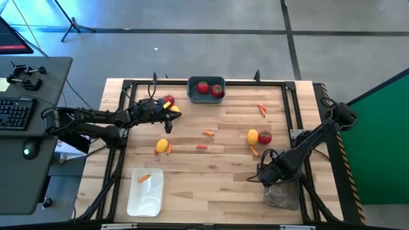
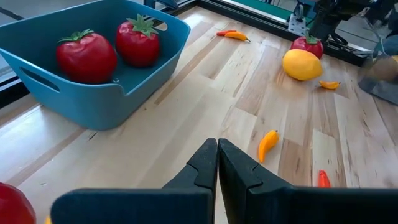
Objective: Sort produce into baskets
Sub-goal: Put the top right yellow lemon into the black transparent bin, then put the top left red chili pepper into the white bin
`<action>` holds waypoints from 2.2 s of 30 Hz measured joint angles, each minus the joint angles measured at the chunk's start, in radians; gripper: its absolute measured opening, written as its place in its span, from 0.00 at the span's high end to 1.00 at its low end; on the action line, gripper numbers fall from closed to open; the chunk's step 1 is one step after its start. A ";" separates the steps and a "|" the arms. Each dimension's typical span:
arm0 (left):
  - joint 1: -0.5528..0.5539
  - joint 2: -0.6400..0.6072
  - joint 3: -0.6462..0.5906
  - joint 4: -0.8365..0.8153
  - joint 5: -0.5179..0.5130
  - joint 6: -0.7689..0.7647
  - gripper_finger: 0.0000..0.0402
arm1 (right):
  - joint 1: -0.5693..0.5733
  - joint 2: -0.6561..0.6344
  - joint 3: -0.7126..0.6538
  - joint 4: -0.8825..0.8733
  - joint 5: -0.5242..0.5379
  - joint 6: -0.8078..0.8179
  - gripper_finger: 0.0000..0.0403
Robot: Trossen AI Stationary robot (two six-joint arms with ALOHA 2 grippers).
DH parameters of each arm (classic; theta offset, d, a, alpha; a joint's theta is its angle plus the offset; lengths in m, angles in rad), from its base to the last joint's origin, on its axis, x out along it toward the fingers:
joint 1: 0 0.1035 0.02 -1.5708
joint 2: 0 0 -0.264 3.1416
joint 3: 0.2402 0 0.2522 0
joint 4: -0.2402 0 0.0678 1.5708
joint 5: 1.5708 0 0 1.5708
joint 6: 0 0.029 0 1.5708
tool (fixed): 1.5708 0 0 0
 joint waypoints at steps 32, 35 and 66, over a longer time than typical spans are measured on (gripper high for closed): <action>-0.052 0.000 0.000 -0.005 0.077 0.028 1.00 | -0.334 -0.078 0.182 -0.180 0.343 -1.071 0.94; -0.083 0.000 0.000 -0.023 0.077 0.031 1.00 | -0.426 -0.081 0.143 -0.011 0.350 -1.278 0.96; 0.065 0.000 0.279 -0.850 -0.203 0.314 0.81 | -0.799 -0.073 0.067 0.575 0.353 -2.124 1.00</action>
